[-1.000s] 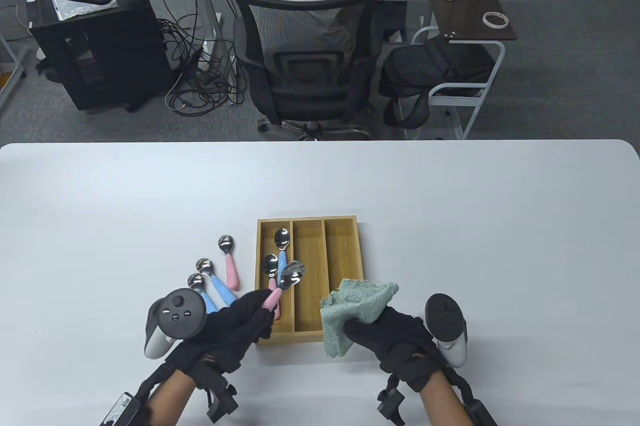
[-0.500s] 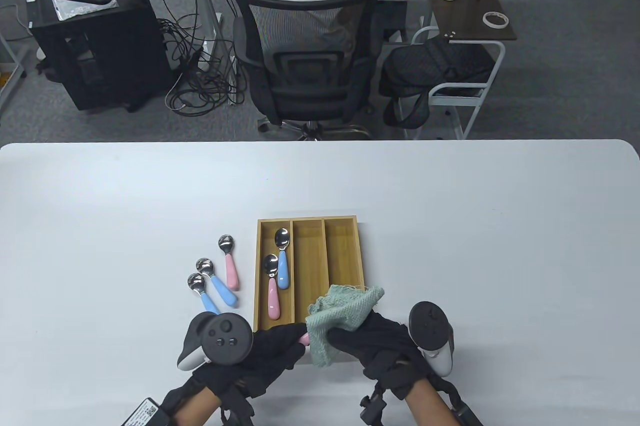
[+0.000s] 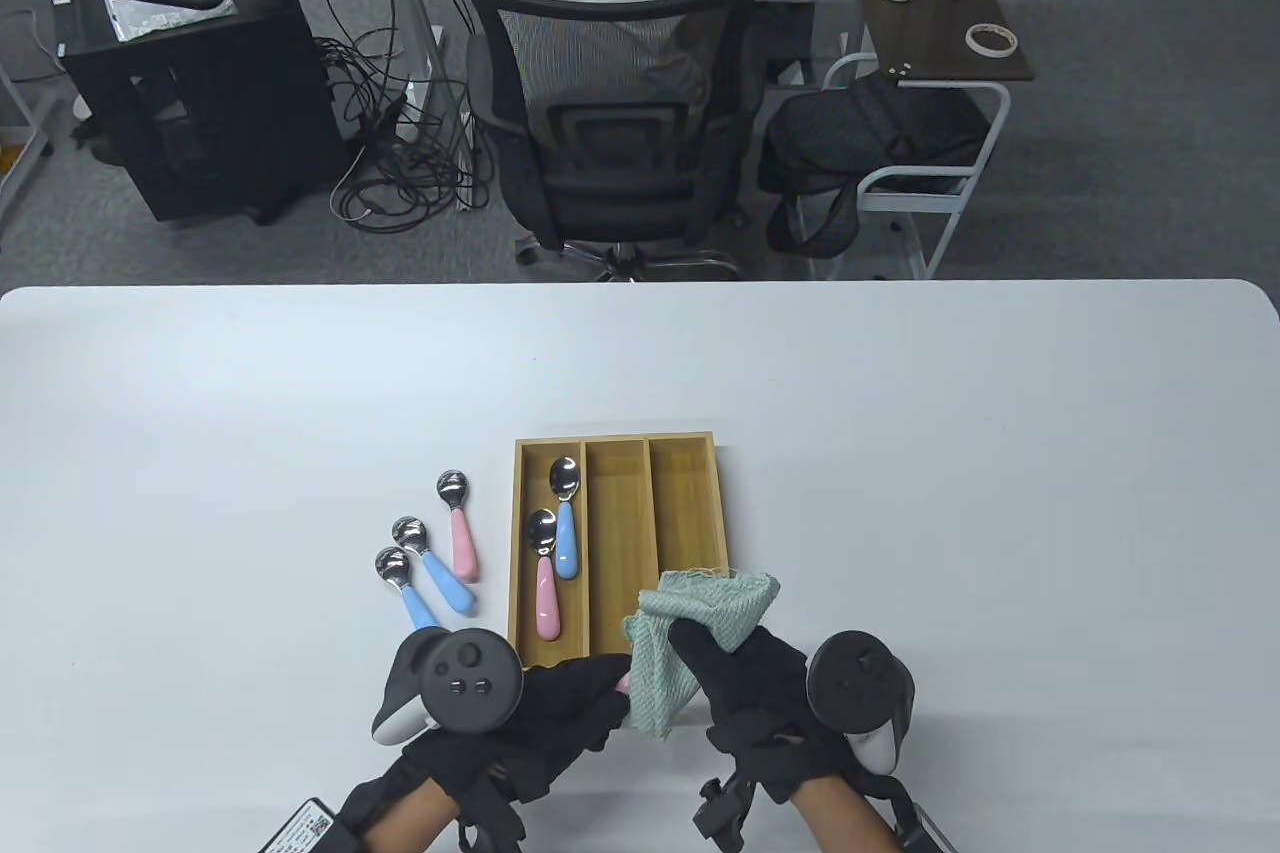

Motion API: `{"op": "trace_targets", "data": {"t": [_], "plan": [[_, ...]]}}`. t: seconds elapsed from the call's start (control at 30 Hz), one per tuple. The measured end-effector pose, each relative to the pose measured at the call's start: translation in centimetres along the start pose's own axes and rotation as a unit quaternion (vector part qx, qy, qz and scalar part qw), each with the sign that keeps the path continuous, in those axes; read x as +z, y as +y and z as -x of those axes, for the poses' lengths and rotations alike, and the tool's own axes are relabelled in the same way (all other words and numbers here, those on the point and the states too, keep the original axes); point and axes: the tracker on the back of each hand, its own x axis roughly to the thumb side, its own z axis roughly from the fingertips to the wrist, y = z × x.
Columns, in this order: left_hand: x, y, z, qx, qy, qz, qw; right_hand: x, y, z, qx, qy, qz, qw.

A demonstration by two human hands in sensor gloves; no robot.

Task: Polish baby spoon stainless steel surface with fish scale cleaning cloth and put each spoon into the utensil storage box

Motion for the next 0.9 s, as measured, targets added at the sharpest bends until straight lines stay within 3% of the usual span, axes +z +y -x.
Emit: {"op": "trace_targets", "data": {"t": [0.33,0.9], "plan": [[0.23,-0.02,-0.05,-0.02,0.002,0.012,1.0,-0.27,-0.06,0.24,-0.061,-0.02,-0.056,0.996],[0.11,-0.65,0.15,-0.009,0.006,0.024,1.0,-0.07,0.06,0.36,-0.009,-0.022,-0.014,1.0]]}}
